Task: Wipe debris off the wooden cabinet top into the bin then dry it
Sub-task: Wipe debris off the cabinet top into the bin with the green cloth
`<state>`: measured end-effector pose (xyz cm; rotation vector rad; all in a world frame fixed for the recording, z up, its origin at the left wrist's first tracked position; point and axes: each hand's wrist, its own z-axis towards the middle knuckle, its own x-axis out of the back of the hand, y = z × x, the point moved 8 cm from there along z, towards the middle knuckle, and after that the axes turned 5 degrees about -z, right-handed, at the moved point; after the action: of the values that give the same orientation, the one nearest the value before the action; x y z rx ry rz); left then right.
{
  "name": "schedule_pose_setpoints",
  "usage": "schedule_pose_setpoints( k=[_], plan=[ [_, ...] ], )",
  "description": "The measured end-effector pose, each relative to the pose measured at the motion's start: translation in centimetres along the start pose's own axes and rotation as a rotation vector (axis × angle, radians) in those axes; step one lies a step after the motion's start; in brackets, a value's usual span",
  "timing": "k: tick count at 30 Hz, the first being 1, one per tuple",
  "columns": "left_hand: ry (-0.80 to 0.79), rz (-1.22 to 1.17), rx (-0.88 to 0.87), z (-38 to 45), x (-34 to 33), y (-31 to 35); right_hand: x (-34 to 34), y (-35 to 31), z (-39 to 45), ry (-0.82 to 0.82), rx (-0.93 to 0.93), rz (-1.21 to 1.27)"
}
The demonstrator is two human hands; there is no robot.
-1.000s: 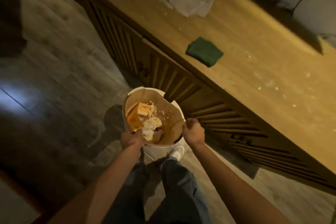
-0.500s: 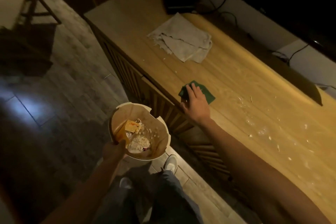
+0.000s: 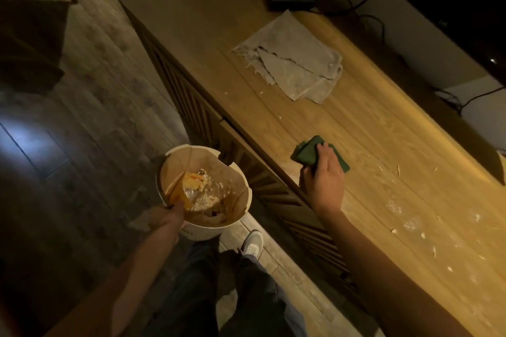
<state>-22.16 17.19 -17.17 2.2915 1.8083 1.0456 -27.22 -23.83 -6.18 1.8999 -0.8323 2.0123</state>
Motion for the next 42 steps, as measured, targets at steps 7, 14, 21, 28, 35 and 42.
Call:
schedule_pose_setpoints(
  k=[7,14,21,28,35,42],
  plan=[
    [-0.032,-0.091,0.003,3.4,0.6,4.0,0.1,-3.6,5.4,0.114,-0.358,0.151],
    [0.021,-0.008,-0.105,6.3,2.8,9.0,-2.8,-13.7,11.0,0.114,-0.320,0.204],
    [0.093,0.113,-0.253,8.5,4.6,13.2,-4.9,-23.0,12.3,-0.004,-0.053,0.174],
    [0.046,0.136,-0.282,8.6,4.7,12.8,-10.3,-28.7,3.1,-0.378,0.247,0.209],
    [0.010,0.106,-0.215,6.6,3.2,9.1,-10.2,-21.9,-1.0,-0.473,-0.003,0.449],
    [-0.013,0.176,-0.162,2.9,0.2,4.4,-6.9,-13.0,-3.0,-0.417,-0.124,0.624]
  ],
)
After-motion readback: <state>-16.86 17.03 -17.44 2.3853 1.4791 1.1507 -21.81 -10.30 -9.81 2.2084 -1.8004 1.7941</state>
